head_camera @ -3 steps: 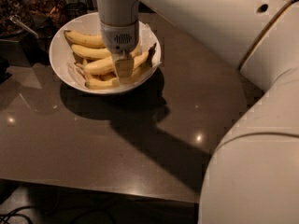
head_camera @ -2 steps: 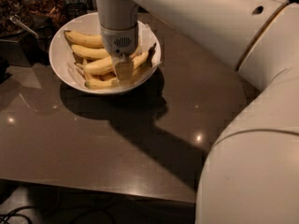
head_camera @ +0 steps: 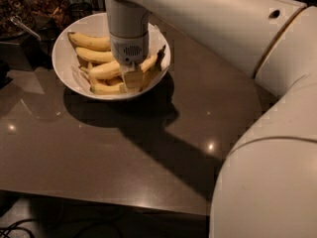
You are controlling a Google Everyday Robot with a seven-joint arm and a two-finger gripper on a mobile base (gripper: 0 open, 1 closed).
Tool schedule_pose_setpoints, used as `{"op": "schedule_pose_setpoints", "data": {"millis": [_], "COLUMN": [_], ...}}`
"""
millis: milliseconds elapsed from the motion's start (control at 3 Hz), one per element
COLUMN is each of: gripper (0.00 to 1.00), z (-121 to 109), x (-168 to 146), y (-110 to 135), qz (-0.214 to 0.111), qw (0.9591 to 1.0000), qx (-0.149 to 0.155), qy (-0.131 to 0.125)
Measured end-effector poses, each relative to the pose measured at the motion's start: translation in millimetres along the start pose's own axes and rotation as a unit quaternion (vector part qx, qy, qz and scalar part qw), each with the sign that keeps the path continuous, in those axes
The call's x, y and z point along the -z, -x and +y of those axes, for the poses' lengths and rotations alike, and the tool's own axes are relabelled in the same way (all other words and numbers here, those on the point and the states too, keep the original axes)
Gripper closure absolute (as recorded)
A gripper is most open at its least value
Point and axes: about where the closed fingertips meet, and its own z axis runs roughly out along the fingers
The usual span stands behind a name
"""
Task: Pick banana from white bowl
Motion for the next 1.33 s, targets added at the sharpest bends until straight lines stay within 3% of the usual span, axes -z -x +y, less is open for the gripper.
{"op": "schedule_pose_setpoints", "data": {"millis": [333, 667, 1000, 1333], "gripper": [0.98, 1.00, 1.00, 1.00], "z": [0.0, 0.0, 10.0, 30.6], "x": [-0.2, 1.9, 31.4, 77.5], "y": [-0.1, 0.0, -4.2, -11.2], "qz": [0.000, 0.000, -0.018, -0.055], "qw": [1.0000, 1.0000, 0.9995, 0.9956], "qx": [0.000, 0.000, -0.001, 0.013], "qy": [0.000, 0.000, -0.025, -0.075]}}
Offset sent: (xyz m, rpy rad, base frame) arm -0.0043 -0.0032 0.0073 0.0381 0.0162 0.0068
